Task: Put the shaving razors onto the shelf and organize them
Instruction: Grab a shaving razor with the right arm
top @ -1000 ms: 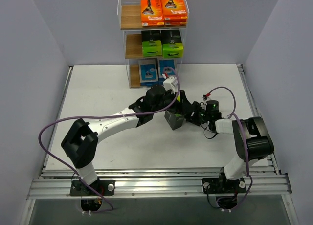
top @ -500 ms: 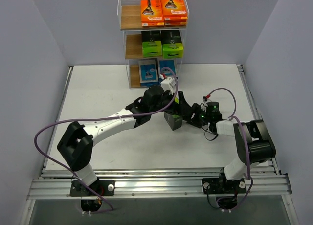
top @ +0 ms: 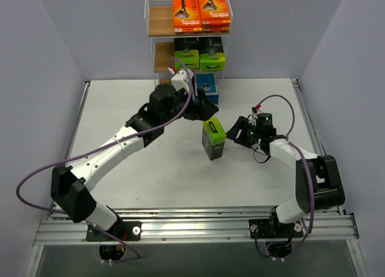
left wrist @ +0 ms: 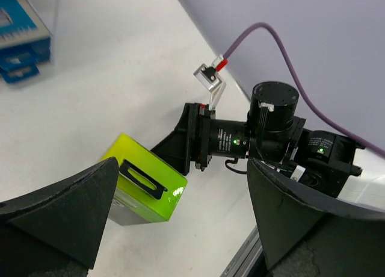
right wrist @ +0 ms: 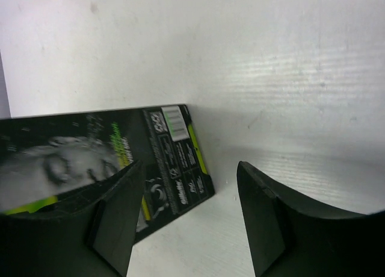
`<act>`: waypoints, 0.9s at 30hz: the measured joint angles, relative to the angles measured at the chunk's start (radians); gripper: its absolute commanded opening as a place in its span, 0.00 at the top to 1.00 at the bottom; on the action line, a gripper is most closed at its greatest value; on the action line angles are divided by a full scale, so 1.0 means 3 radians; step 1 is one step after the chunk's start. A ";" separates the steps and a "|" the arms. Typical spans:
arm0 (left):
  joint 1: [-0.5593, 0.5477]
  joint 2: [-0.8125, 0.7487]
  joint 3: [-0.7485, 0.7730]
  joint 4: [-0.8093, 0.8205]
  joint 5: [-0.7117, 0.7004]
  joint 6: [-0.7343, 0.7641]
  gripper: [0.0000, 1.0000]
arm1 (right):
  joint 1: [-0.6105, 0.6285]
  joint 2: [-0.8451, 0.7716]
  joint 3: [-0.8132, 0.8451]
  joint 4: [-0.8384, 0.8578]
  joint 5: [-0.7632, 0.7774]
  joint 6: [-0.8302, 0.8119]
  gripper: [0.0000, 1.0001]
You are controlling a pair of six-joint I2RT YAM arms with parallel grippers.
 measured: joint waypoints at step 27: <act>0.1166 -0.0992 -0.0718 -0.0787 -0.0777 0.0710 0.06 | 0.1325 -0.0061 0.3021 -0.2948 0.1230 -0.1392 0.15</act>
